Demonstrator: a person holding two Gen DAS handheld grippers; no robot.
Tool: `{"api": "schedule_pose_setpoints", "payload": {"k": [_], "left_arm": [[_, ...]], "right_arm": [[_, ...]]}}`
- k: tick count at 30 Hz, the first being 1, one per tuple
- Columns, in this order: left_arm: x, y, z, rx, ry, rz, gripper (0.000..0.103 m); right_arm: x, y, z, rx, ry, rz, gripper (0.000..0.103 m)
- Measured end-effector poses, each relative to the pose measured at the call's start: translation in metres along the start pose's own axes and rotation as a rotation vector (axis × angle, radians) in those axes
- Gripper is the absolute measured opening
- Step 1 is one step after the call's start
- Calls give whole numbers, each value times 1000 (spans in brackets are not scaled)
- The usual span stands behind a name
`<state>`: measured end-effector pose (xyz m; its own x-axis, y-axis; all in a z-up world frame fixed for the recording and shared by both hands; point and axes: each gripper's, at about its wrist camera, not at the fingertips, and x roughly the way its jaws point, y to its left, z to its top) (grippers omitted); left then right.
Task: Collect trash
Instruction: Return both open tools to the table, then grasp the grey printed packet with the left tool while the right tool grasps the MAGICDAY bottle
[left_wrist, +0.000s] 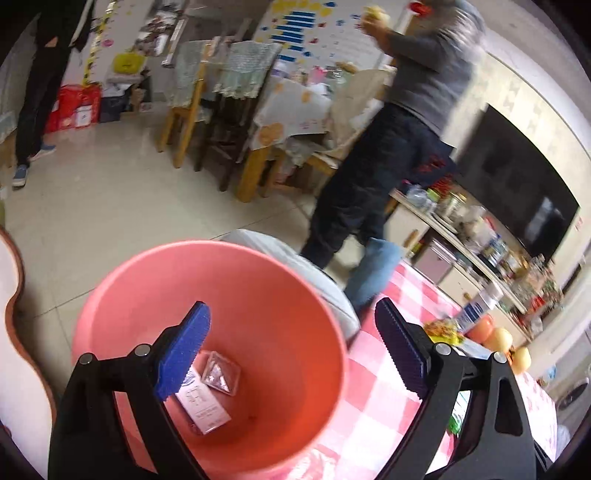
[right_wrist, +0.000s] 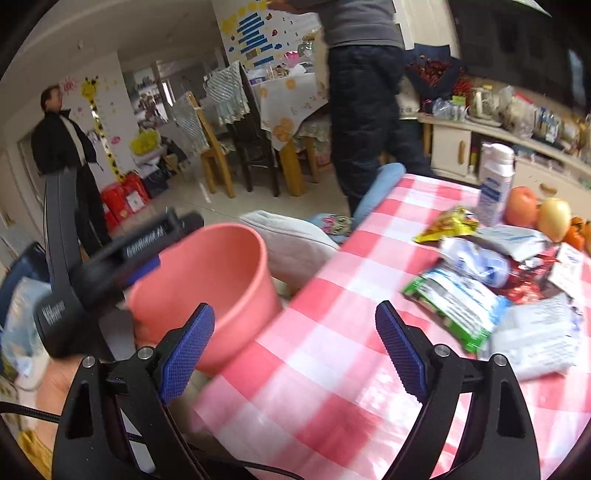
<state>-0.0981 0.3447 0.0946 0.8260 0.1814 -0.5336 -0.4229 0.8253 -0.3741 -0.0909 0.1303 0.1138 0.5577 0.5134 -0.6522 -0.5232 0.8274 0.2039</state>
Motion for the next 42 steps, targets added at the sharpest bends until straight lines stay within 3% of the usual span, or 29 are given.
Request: {"api": "schedule_pose_setpoints", "payload": {"k": [13,16,21,24,33,42], "left_arm": [[6,-72,-24,208,96,-185,91],[8,-93,-35,292,113,-214,89],[9,-126,-56,414,155,-253,73],[6,-144,-69,482,167,-298,73],[2,-209,-121,817,197,-386,73],[11,-253,-164,1024,269,-471,73]], "right_arm": [[-49,-46,-53,-19,-40,-108,94],[-57,-69,-63,22,-47,-128,94],[-72,-107,-69,102,-52,-148,95],[-84,-125,-68,156,-76,-129,98],[-117,-181,-65,268,-74,-98,98],[-138,-248,-67,433,-58,-119,98]]}}
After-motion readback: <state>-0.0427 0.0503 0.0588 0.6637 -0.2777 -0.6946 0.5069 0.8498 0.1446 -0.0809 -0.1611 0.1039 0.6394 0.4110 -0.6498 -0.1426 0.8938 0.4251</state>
